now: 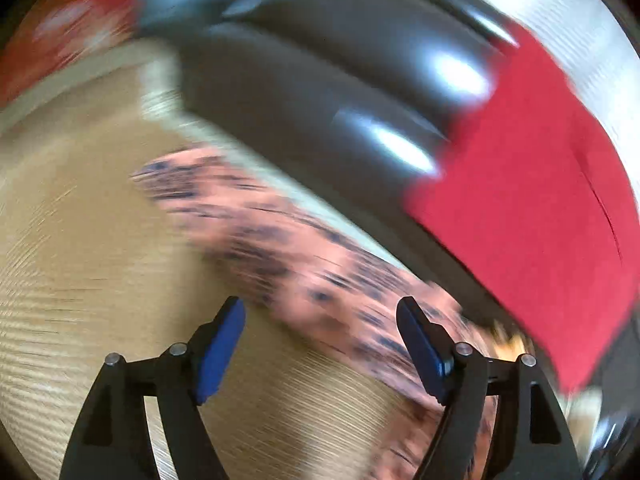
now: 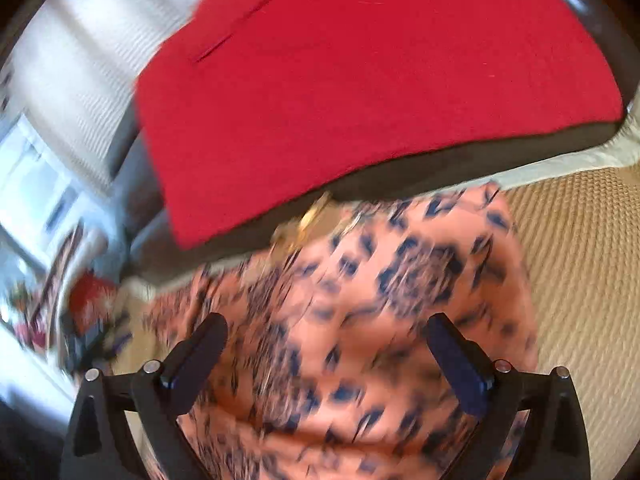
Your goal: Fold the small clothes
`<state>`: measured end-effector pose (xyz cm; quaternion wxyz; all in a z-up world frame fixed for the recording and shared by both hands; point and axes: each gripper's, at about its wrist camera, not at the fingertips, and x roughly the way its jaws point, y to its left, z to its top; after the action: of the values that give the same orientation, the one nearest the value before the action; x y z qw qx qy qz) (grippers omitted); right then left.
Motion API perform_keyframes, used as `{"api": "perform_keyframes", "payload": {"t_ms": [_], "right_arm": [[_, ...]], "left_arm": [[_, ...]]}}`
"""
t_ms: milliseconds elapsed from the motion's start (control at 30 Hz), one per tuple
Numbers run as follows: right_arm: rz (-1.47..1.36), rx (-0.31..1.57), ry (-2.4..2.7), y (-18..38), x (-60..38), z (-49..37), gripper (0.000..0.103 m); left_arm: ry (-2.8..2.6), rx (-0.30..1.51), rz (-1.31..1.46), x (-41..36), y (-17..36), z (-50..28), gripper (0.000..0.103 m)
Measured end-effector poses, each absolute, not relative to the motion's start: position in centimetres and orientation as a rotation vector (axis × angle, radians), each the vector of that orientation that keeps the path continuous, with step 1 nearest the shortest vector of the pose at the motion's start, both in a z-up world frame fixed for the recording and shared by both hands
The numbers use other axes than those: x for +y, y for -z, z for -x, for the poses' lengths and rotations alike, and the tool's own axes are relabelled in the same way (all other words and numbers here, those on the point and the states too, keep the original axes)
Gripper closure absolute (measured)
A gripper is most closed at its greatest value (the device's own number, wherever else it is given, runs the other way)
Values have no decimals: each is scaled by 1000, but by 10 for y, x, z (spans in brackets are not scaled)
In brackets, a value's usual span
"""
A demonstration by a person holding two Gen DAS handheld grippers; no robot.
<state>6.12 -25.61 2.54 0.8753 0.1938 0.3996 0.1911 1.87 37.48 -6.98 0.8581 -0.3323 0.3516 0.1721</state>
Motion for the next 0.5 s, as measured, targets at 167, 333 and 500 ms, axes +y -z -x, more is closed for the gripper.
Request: {"api": "perform_keyframes", "payload": {"t_ms": [167, 333, 500], "right_arm": [[-228, 848, -348, 0, -214, -5, 2], [-153, 860, -315, 15, -216, 17, 2], [-179, 854, -296, 35, -211, 15, 2]], "left_arm": [[-513, 734, 838, 465, 101, -34, 26], [-577, 834, 864, 485, 142, -79, 88], [-623, 847, 640, 464, 115, -92, 101]]}}
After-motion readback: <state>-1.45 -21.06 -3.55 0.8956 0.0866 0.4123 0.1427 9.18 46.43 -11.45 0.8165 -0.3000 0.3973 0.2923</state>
